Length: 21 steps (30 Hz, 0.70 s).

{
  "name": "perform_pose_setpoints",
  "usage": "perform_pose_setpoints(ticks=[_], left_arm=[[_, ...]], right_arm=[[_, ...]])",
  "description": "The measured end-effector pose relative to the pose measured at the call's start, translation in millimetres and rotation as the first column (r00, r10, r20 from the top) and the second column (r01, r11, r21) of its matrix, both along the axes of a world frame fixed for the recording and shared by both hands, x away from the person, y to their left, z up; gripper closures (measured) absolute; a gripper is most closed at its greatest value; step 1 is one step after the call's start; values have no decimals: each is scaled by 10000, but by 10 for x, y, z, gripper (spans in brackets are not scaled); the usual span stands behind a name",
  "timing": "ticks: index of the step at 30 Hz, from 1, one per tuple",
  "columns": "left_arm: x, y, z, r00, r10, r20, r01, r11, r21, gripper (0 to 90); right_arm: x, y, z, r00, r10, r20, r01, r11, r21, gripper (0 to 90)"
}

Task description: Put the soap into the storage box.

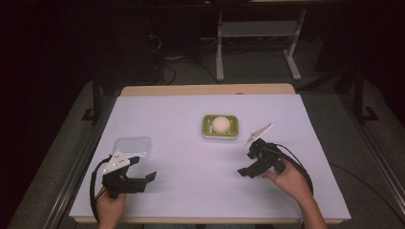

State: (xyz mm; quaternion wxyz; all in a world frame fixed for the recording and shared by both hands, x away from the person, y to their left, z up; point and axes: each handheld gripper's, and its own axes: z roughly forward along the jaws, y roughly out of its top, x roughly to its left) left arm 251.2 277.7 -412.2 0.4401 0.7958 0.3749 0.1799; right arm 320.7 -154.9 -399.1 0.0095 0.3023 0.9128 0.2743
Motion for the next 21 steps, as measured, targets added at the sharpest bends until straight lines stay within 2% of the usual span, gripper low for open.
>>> perform_pose_setpoints(ticks=[17, 21], left_arm=[[9, -14, -17, 10000, -95, -25, 96, 9999, 103, 131], [5, -28, -20, 9999, -40, -150, 41, 10000, 77, 131]], right_arm=[[-168, -129, -92, 9994, -327, 77, 325, 9992, 244, 222], [-238, -162, -147, 9993, -364, 60, 362, 9990, 255, 221]])
